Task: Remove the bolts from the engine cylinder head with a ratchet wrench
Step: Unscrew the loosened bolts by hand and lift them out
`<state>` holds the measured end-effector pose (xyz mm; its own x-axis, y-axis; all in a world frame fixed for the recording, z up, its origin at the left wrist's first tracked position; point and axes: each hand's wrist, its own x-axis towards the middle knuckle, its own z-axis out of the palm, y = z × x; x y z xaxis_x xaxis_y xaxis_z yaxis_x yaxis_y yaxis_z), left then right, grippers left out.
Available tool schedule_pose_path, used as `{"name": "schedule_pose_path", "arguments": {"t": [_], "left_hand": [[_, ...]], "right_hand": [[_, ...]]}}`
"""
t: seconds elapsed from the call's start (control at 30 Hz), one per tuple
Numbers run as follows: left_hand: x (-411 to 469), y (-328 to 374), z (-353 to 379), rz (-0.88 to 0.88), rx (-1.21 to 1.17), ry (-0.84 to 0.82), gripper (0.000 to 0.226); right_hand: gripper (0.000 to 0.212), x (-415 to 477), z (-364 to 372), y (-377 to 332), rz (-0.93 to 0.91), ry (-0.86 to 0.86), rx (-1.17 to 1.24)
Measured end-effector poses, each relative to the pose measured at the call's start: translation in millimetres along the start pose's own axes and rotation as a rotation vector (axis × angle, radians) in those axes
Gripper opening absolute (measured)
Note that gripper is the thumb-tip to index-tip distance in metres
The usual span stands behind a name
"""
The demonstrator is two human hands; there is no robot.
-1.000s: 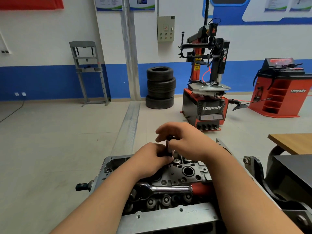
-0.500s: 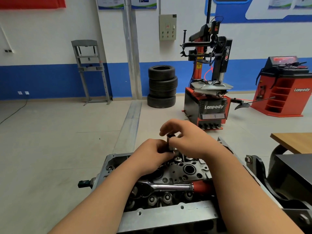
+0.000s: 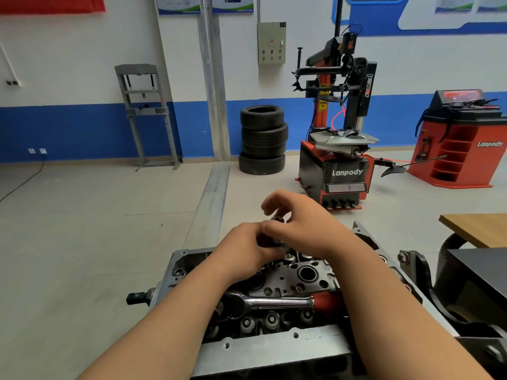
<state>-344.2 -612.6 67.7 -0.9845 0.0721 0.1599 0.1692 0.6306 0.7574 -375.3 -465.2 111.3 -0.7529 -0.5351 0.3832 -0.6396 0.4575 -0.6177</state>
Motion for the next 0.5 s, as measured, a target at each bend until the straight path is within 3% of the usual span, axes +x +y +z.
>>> {"name": "schedule_pose_path", "arguments": {"t": [0.1, 0.23, 0.37, 0.5], "left_hand": [[2.3, 0.9, 1.5, 0.014, 0.045, 0.024, 0.014], [-1.8, -1.7, 0.3, 0.012, -0.058, 0.003, 0.014], [-4.8, -1.5, -1.0, 0.025, -0.076, -0.023, 0.004], [-0.3, 2.7, 0.2, 0.038, 0.014, 0.043, 0.016]], "right_hand": [[0.025, 0.4, 2.0, 3.1, 0.012, 0.073, -0.118], [0.010, -0.1, -2.0, 0.8, -0.006, 0.037, -0.052], [0.034, -1.6, -4.4, -4.5, -0.017, -0.061, 0.135], [0.018, -1.0, 1.6, -1.4, 0.000, 0.012, -0.014]]}}
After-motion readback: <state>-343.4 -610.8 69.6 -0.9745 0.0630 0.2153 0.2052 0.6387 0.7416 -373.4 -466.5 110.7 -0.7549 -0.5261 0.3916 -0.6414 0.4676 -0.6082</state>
